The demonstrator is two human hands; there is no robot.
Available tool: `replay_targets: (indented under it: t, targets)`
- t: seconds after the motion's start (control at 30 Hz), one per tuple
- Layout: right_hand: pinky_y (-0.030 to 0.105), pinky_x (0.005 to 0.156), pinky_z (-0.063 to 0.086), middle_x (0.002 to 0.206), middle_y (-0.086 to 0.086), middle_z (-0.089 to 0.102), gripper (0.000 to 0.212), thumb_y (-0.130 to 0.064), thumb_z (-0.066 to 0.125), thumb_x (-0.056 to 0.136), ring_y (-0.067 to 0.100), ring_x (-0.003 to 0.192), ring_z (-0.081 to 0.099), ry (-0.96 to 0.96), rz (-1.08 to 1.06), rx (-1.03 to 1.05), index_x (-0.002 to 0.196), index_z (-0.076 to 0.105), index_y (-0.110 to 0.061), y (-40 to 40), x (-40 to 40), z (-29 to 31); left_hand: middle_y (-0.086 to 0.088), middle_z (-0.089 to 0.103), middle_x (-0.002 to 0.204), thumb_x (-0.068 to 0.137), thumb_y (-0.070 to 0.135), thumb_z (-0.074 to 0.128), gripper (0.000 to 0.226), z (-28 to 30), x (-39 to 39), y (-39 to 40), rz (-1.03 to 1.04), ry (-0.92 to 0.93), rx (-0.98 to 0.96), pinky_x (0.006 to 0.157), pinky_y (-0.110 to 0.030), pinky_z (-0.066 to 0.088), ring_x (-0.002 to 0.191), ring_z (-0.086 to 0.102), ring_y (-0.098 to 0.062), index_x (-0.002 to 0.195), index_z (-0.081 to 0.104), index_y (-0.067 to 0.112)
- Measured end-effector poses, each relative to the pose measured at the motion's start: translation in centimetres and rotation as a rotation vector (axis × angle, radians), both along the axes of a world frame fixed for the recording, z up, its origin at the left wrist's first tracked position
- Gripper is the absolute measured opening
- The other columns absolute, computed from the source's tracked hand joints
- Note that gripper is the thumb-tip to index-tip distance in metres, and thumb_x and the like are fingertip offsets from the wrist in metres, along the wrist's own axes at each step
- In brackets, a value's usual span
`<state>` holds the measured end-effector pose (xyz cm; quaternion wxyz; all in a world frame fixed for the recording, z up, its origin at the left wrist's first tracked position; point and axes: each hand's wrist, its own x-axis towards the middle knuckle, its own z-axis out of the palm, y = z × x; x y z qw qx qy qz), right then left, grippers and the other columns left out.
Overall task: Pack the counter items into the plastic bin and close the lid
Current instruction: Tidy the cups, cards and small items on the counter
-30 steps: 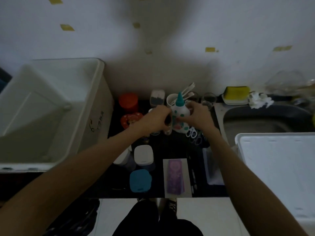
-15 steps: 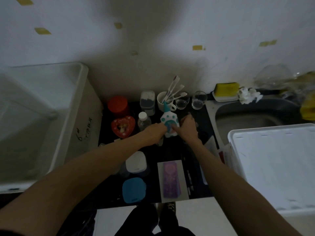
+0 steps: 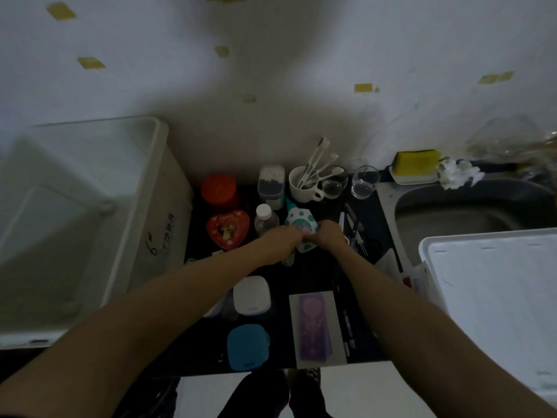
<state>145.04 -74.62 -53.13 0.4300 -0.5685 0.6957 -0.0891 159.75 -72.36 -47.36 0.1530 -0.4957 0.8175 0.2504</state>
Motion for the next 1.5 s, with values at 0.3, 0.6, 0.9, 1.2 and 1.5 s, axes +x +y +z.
replay_targets:
  t: [0.3,0.6,0.9,1.2,1.5]
  targets:
    - [0.042,0.086,0.054,0.116,0.012,0.064,0.066,-0.052,0.078,0.072,0.027,0.102,0.063,-0.021,-0.064,-0.096,0.119,0.061,-0.010,2.1,-1.7,-0.1,-0.017,0.056,0.120,0.090,0.007,0.057,0.036,0.1,0.1,0.3,-0.110,-0.027,-0.051,0.080,-0.037,0.048,0.102,0.060,-0.032,0.126,0.051,0.004]
    - [0.046,0.083,0.055,0.110,0.004,0.068,0.060,-0.037,0.085,0.067,0.024,0.099,0.064,-0.098,-0.135,-0.268,0.116,0.055,-0.021,3.8,-2.3,1.0,-0.015,0.054,0.116,0.087,0.012,0.065,0.037,1.2,0.3,0.3,-0.112,0.004,-0.137,0.081,-0.038,0.050,0.100,0.060,-0.031,0.121,0.051,0.007]
    - [0.042,0.089,0.051,0.126,0.015,0.055,0.075,-0.031,0.086,0.069,0.033,0.114,0.057,0.151,-0.132,-0.062,0.128,0.046,-0.006,5.0,-2.7,2.5,-0.011,0.042,0.139,0.071,0.045,0.081,0.089,7.4,5.9,-2.6,0.082,-0.100,-0.384,0.092,-0.043,0.046,0.119,0.048,-0.033,0.143,0.035,0.020]
    - [0.032,0.075,0.056,0.089,-0.006,0.066,0.022,-0.030,0.078,0.078,0.007,0.080,0.061,-0.037,0.298,-0.339,0.093,0.065,-0.021,7.3,2.0,7.4,-0.008,0.064,0.105,0.077,0.020,0.078,0.035,4.5,8.3,-3.9,0.248,0.147,-0.278,0.066,-0.030,0.039,0.092,0.061,-0.025,0.107,0.062,0.012]
    - [0.038,0.086,0.053,0.122,0.006,0.062,0.035,-0.022,0.069,0.086,0.027,0.105,0.063,0.066,0.614,-0.373,0.120,0.063,-0.020,4.0,9.9,4.2,-0.008,0.066,0.107,0.075,0.019,0.081,0.040,5.4,9.6,-5.5,0.322,0.095,-0.260,0.068,-0.028,0.040,0.094,0.062,-0.024,0.110,0.063,0.011]
